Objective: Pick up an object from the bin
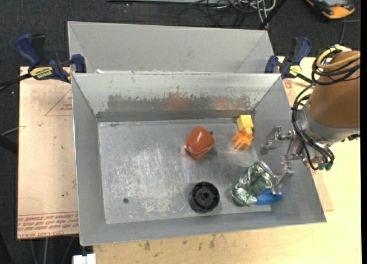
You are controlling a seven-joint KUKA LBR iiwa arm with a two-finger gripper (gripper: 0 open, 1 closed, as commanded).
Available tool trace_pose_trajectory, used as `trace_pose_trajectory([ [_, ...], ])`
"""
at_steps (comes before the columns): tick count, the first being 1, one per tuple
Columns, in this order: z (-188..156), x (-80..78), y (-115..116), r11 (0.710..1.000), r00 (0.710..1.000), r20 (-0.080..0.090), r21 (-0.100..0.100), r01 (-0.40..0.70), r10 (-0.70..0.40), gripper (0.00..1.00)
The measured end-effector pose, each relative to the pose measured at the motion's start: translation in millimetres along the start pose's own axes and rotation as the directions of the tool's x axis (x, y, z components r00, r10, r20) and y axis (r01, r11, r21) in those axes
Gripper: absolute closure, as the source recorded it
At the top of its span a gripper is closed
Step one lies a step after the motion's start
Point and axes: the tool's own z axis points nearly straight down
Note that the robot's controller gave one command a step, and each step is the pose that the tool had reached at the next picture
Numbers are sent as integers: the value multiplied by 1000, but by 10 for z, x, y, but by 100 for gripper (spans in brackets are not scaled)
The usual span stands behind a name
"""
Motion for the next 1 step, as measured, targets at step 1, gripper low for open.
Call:
trace_pose_trajectory([
  [1,0,0,1,1000,1000,0,0,0,0,0],
])
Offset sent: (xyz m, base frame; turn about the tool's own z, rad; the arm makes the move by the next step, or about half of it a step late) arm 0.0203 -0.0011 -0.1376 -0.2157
